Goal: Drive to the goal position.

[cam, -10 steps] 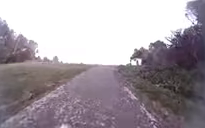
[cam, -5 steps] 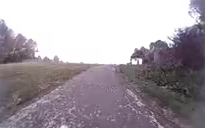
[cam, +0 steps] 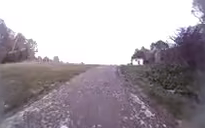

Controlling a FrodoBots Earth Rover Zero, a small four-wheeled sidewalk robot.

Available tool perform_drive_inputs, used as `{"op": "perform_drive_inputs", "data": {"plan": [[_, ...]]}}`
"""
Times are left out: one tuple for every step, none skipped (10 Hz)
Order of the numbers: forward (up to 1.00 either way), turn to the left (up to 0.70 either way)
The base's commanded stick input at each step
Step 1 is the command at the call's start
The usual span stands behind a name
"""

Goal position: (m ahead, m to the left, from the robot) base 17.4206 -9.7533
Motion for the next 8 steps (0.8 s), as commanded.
{"op": "perform_drive_inputs", "data": {"plan": [[0.70, 0.00], [0.70, 0.00], [0.70, 0.00], [0.70, 0.00], [0.70, 0.00], [0.70, 0.00], [0.70, 0.00], [0.70, 0.00]]}}
